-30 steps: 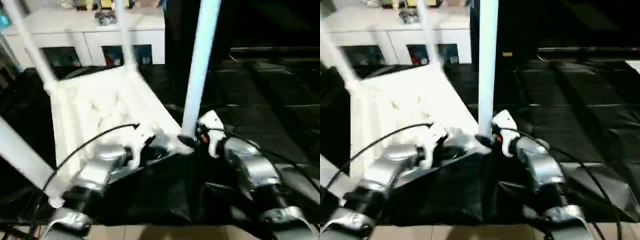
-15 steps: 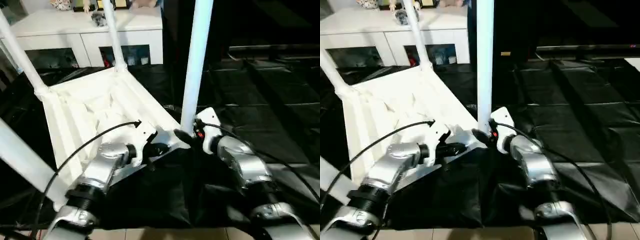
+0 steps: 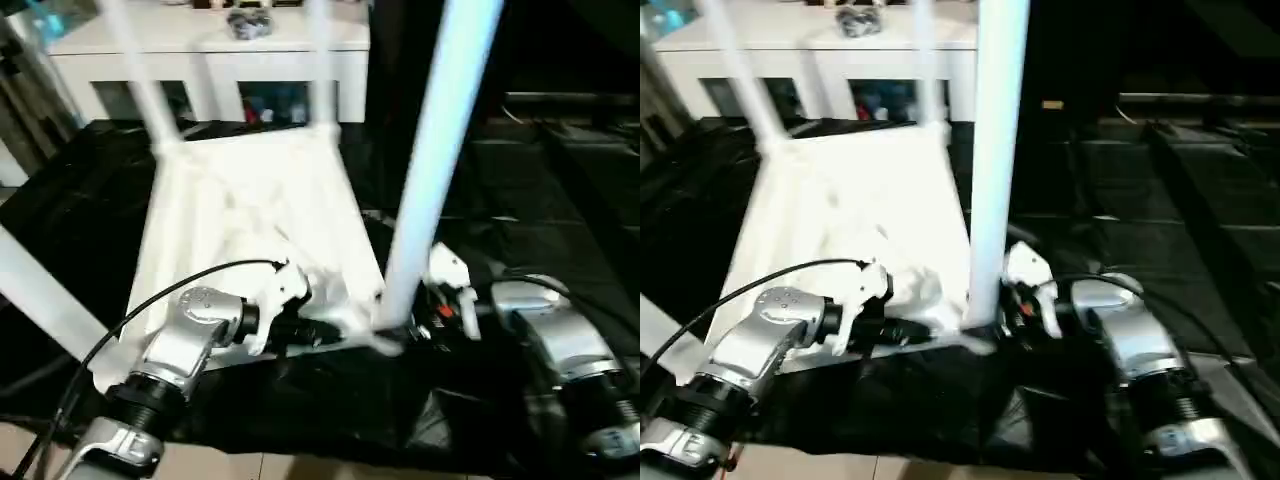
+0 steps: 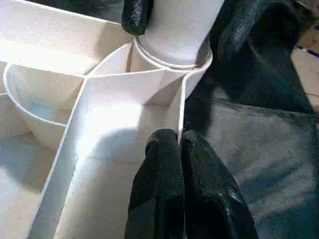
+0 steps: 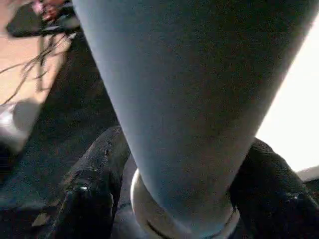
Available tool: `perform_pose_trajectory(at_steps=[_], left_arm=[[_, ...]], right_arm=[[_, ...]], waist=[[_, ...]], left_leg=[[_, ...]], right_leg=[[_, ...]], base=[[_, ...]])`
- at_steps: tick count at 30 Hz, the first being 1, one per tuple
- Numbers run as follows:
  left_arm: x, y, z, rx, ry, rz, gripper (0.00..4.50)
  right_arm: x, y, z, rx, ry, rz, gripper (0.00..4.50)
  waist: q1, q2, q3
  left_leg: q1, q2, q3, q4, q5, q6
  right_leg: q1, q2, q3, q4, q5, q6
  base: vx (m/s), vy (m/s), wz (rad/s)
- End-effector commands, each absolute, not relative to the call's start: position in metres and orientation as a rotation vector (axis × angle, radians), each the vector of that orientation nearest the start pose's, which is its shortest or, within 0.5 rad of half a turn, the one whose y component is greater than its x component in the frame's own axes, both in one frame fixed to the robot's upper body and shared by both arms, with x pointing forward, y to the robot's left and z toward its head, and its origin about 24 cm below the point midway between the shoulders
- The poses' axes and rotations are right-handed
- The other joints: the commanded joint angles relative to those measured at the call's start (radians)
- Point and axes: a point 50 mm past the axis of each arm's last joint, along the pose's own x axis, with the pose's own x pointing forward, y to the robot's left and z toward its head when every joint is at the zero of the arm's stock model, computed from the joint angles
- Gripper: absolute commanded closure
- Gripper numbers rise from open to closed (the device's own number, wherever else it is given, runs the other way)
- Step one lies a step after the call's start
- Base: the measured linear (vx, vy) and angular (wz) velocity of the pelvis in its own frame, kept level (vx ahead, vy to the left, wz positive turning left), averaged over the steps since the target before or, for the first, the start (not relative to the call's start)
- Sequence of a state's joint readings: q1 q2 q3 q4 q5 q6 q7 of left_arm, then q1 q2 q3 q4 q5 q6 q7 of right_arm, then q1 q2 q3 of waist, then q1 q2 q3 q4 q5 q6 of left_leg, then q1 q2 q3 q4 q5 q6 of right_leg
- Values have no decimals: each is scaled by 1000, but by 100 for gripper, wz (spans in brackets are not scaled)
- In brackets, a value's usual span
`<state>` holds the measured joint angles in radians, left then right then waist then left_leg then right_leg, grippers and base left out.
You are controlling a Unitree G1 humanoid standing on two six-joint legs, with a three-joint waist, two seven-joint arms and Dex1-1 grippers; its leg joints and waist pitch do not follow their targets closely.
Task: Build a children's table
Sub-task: Rotate leg to tighten
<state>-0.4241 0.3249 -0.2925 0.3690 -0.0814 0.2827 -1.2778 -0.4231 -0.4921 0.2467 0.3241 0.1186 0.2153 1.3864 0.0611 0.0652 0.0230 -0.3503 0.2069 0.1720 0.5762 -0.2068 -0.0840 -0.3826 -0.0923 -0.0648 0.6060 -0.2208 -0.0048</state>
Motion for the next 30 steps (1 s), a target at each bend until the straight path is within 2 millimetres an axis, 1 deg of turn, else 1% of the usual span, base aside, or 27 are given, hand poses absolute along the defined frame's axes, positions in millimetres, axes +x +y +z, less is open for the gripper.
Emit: perform_pose_trajectory(at_steps=[1, 2, 3, 4, 7, 8, 10, 11, 13, 14, 15, 16, 17, 18, 19, 20, 21, 22, 23, 25, 26, 27, 28, 29, 30], left_arm=[[286, 107, 52, 183, 407, -1460, 450], [286, 108, 52, 183, 408, -1461, 450], [286, 109, 52, 183, 408, -1462, 450], [286, 109, 52, 184, 409, -1462, 450], [287, 109, 52, 183, 408, -1459, 450], [286, 109, 52, 178, 404, -1455, 450], [286, 109, 52, 175, 403, -1450, 450], [286, 109, 52, 172, 402, -1443, 450], [287, 108, 51, 167, 402, -1422, 450], [288, 107, 50, 163, 401, -1403, 450], [291, 104, 50, 153, 393, -1363, 450], [292, 103, 50, 146, 389, -1338, 450], [293, 101, 50, 142, 386, -1327, 450], [295, 96, 50, 131, 379, -1297, 450], [296, 93, 49, 130, 380, -1287, 450], [296, 90, 49, 132, 379, -1272, 450], [298, 86, 48, 132, 378, -1251, 450], [300, 81, 48, 128, 372, -1226, 450], [300, 81, 48, 128, 372, -1226, 450], [303, 69, 48, 111, 367, -1182, 450], [305, 62, 48, 109, 361, -1147, 450], [306, 56, 48, 104, 358, -1126, 450], [306, 54, 48, 101, 357, -1118, 450], [306, 52, 48, 99, 356, -1114, 450], [307, 52, 48, 103, 355, -1111, 450]], right_arm=[[256, -143, 29, -246, 638, 1651, 180], [256, -143, 29, -243, 640, 1655, 191], [255, -142, 29, -239, 641, 1661, 191], [254, -140, 29, -235, 640, 1669, 205], [254, -138, 29, -230, 634, 1678, 223], [253, -134, 29, -214, 623, 1676, 229], [253, -133, 28, -202, 620, 1675, 235], [253, -131, 27, -190, 616, 1666, 236], [253, -129, 25, -162, 606, 1638, 238], [253, -127, 23, -145, 597, 1615, 239], [258, -123, 18, -121, 579, 1529, 239], [261, -121, 15, -106, 570, 1473, 240], [264, -119, 13, -103, 567, 1424, 241], [273, -115, 4, -100, 564, 1258, 241], [276, -113, 1, -97, 558, 1208, 242], [278, -110, -1, -87, 557, 1164, 244], [281, -107, -4, -65, 570, 1109, 244], [282, -102, -5, -49, 564, 1081, 244], [282, -102, -5, -49, 564, 1081, 247], [283, -91, -10, -23, 573, 1017, 249], [285, -84, -13, -35, 578, 970, 250], [287, -78, -15, -36, 592, 923, 250], [289, -75, -16, -31, 599, 898, 250], [290, -72, -16, -26, 604, 886, 250], [290, -71, -16, -30, 599, 885, 250]], waist=[[-3, -15, -40], [-3, -15, -41], [-4, -15, -41], [-4, -15, -42], [-3, -15, -42], [-1, -27, -43], [-1, -22, -41], [-2, -24, -41], [-2, -23, -39], [-2, -22, -38], [-3, -19, -37], [-6, -19, -34], [-8, -16, -32], [-18, -18, -28], [-18, -18, -28], [-31, -14, -24], [-42, -17, -23], [-47, -13, -23], [-54, -16, -23], [-61, -16, -21], [-62, -13, -22], [-65, -13, -20], [-70, -16, -20], [-73, -14, -20], [-73, -14, -20]], left_leg=[[-4, 22, 3, -59, -130, 96], [-4, 21, 3, -58, -118, 100], [-5, 20, 3, -57, -111, 100], [-6, 20, 3, -56, -103, 103], [-6, 20, 3, -55, -97, 106], [-6, 19, 4, -55, -93, 110], [-6, 20, 4, -56, -98, 109], [-6, 20, 4, -56, -100, 108], [-6, 20, 4, -57, -110, 102], [-6, 20, 3, -58, -114, 99], [-5, 20, 3, -60, -128, 91], [-4, 19, 3, -63, -151, 78], [-1, 19, 2, -67, -184, 59], [-2, 15, 3, -70, -204, 36], [-2, 15, 3, -70, -204, 36], [-8, 13, -6, -78, -246, 10], [-9, 11, -11, -81, -276, 0], [-4, 10, -12, -81, -300, -3], [1, 11, -11, -80, -323, -1], [1, 10, -11, -80, -337, 2], [1, 9, -11, -80, -340, 0], [3, 6, -12, -80, -352, -2], [4, 5, -13, -80, -364, -3], [3, 5, -15, -80, -369, -2], [3, 5, -15, -80, -369, -2]], right_leg=[[47, -41, 36, -67, -66, -255], [47, -40, 36, -66, -51, -257], [48, -40, 36, -65, -44, -257], [49, -40, 35, -65, -34, -259], [49, -40, 34, -63, -24, -263], [50, -40, 35, -62, -27, -261], [48, -41, 35, -64, -50, -257], [48, -41, 35, -64, -55, -256], [47, -41, 35, -66, -78, -250], [46, -41, 35, -67, -86, -249], [46, -42, 36, -70, -106, -245], [43, -42, 37, -74, -141, -238], [41, -43, 36, -80, -198, -227], [37, -41, 36, -85, -246, -216], [37, -41, 36, -85, -246, -216], [44, -44, 32, -88, -330, -187], [46, -43, 29, -95, -392, -153], [41, -43, 30, -100, -415, -138], [34, -42, 33, -103, -415, -141], [32, -40, 33, -106, -419, -143], [31, -40, 33, -105, -423, -143], [29, -40, 31, -109, -452, -135], [28, -40, 30, -112, -479, -126], [28, -41, 30, -113, -486, -120], [28, -41, 30, -113, -486, -120]], base=[[0, 0, 0], [0, 0, 0], [0, 0, 0], [0, 0, 0], [0, 0, 0], [0, 0, 0], [0, 0, 0], [0, 0, 0], [0, 0, 0], [0, 0, 0], [0, 0, 0], [0, 0, 0], [0, 0, 0], [0, 0, 0], [0, 0, 0], [0, 0, 0], [0, 0, 0], [0, 0, 0], [0, 0, 0], [0, 0, 0], [0, 0, 0], [0, 0, 0], [0, 0, 0], [0, 0, 0], [0, 0, 0]])
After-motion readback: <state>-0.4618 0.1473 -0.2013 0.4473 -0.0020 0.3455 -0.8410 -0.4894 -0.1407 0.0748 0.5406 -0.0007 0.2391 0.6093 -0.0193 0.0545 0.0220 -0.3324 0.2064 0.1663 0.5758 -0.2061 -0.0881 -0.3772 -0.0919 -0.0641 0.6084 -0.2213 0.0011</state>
